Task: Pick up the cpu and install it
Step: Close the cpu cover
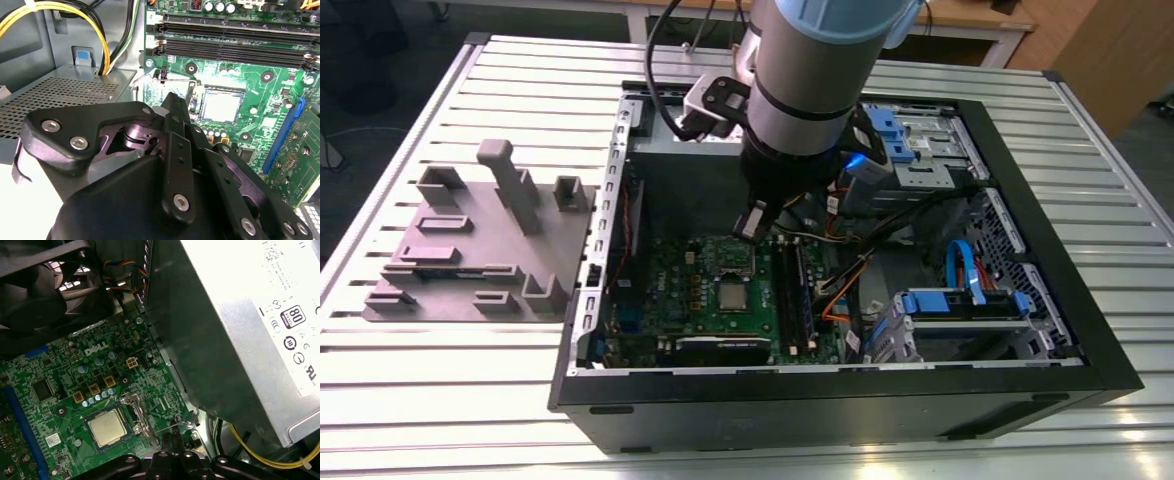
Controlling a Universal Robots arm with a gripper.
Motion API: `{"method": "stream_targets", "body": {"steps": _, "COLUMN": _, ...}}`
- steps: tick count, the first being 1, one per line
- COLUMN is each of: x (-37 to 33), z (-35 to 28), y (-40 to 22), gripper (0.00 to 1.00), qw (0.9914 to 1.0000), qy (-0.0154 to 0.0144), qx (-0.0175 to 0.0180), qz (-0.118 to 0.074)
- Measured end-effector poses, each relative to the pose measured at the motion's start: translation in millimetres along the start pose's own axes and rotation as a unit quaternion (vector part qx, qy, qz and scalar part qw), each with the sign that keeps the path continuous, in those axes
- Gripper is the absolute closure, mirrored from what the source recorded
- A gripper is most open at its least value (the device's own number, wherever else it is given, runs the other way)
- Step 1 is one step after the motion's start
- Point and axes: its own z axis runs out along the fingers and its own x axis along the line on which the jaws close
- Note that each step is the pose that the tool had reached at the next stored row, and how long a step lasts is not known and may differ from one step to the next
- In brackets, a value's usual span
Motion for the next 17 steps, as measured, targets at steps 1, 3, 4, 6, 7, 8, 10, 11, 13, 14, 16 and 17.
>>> {"method": "stream_targets", "body": {"steps": 1, "x": 0.5, "z": -0.1, "y": -0.3, "gripper": 0.89, "qw": 1.00000, "qy": 0.0000, "qx": 0.0000, "qz": 0.000}}
{"method": "stream_targets", "body": {"steps": 3, "x": 1.6, "z": -0.2, "y": -0.8, "gripper": 0.89, "qw": 1.00000, "qy": 0.0000, "qx": 0.0000, "qz": 0.000}}
{"method": "stream_targets", "body": {"steps": 4, "x": 2.1, "z": -0.3, "y": -1.0, "gripper": 0.89, "qw": 1.00000, "qy": 0.0000, "qx": 0.0000, "qz": 0.000}}
{"method": "stream_targets", "body": {"steps": 6, "x": 3.0, "z": -0.5, "y": -1.5, "gripper": 0.89, "qw": 1.00000, "qy": 0.0000, "qx": 0.0000, "qz": 0.000}}
{"method": "stream_targets", "body": {"steps": 7, "x": 3.5, "z": -0.6, "y": -1.7, "gripper": 0.89, "qw": 1.00000, "qy": 0.0000, "qx": 0.0000, "qz": 0.000}}
{"method": "stream_targets", "body": {"steps": 8, "x": 4.0, "z": -0.7, "y": -2.0, "gripper": 0.89, "qw": 1.00000, "qy": 0.0000, "qx": 0.0000, "qz": 0.000}}
{"method": "stream_targets", "body": {"steps": 10, "x": 5.3, "z": -0.9, "y": -2.6, "gripper": 0.89, "qw": 1.00000, "qy": 0.0000, "qx": 0.0000, "qz": 0.000}}
{"method": "stream_targets", "body": {"steps": 11, "x": 5.9, "z": -1.0, "y": -2.9, "gripper": 0.89, "qw": 1.00000, "qy": 0.0000, "qx": 0.0000, "qz": 0.000}}
{"method": "stream_targets", "body": {"steps": 13, "x": 7.1, "z": -1.1, "y": -3.5, "gripper": 0.89, "qw": 1.00000, "qy": 0.0000, "qx": 0.0000, "qz": 0.000}}
{"method": "stream_targets", "body": {"steps": 14, "x": 7.7, "z": -1.3, "y": -3.8, "gripper": 0.89, "qw": 1.00000, "qy": 0.0000, "qx": 0.0000, "qz": 0.000}}
{"method": "stream_targets", "body": {"steps": 16, "x": 9.0, "z": -1.5, "y": -4.4, "gripper": 0.89, "qw": 1.00000, "qy": 0.0000, "qx": 0.0000, "qz": 0.000}}
{"method": "stream_targets", "body": {"steps": 17, "x": 9.6, "z": -1.6, "y": -4.7, "gripper": 0.89, "qw": 1.00000, "qy": 0.0000, "qx": 0.0000, "qz": 0.000}}
